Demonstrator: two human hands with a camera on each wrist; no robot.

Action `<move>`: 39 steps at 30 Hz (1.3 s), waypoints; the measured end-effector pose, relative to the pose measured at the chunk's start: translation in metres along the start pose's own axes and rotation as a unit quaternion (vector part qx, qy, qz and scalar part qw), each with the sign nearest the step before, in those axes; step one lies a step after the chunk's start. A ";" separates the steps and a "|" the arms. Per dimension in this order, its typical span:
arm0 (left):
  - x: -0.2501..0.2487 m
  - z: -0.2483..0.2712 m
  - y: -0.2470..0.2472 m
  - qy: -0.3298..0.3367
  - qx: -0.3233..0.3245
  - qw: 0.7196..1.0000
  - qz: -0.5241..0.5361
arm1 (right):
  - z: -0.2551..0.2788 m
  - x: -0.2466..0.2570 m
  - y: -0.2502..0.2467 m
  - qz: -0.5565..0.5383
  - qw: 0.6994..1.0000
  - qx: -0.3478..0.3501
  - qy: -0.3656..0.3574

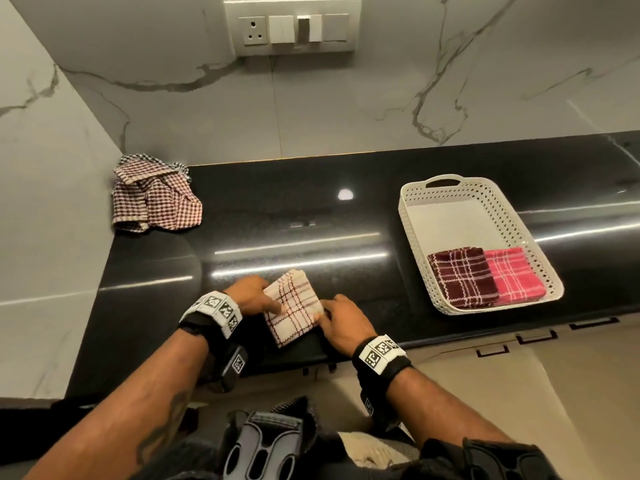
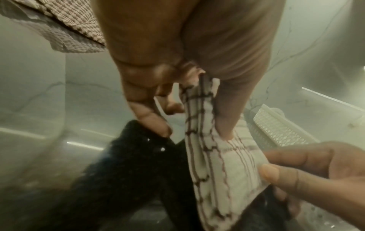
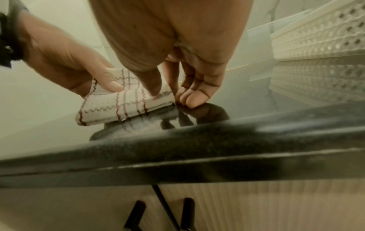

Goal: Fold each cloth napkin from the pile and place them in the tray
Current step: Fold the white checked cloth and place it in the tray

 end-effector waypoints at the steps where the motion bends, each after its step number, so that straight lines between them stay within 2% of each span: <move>1: -0.013 0.002 0.000 0.028 0.012 0.999 0.036 | 0.000 -0.008 -0.006 -0.025 1.000 0.003 0.011; 4: -0.069 0.014 -0.006 0.112 0.037 0.985 0.128 | -0.002 -0.030 -0.039 -0.149 0.988 0.002 0.045; 6: -0.118 0.022 -0.010 0.150 0.053 0.975 0.156 | -0.004 -0.042 -0.075 -0.273 0.960 0.007 0.058; 8: -0.169 0.023 -0.012 0.179 0.063 0.967 0.168 | -0.008 -0.059 -0.117 -0.335 0.941 0.004 0.055; 11: -0.239 0.010 -0.015 0.188 0.050 0.960 0.200 | -0.013 -0.098 -0.188 -0.342 0.937 -0.026 0.069; 14: -0.306 -0.012 -0.014 0.179 -0.014 0.956 0.230 | -0.025 -0.145 -0.255 -0.313 0.942 -0.076 0.090; 16: -0.346 -0.029 -0.008 0.179 -0.063 0.957 0.221 | -0.037 -0.175 -0.282 -0.308 0.940 -0.091 0.115; 19: -0.396 -0.066 0.015 0.180 -0.108 0.967 0.147 | -0.068 -0.233 -0.301 -0.256 0.949 -0.097 0.157; 25: -0.420 -0.127 0.052 0.120 -0.175 0.976 0.054 | -0.109 -0.291 -0.297 -0.133 0.972 -0.079 0.176; 30: -0.406 -0.152 0.087 0.059 -0.137 0.988 0.044 | -0.116 -0.313 -0.288 -0.060 0.976 -0.051 0.202; 35: -0.411 -0.161 0.103 0.066 -0.102 0.992 0.008 | -0.118 -0.327 -0.284 -0.005 0.975 -0.040 0.218; 39: -0.413 -0.163 0.106 0.065 -0.084 0.994 -0.025 | -0.117 -0.326 -0.274 0.011 0.974 0.004 0.224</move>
Point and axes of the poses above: each hand's wrist, its own z-axis away from the middle knuckle, its own y-axis out of the palm, x = y × z, the point moved 9 cm from there along -z, towards the middle knuckle, and after that the axes turned 10 degrees about -x, right-handed, at the moved point
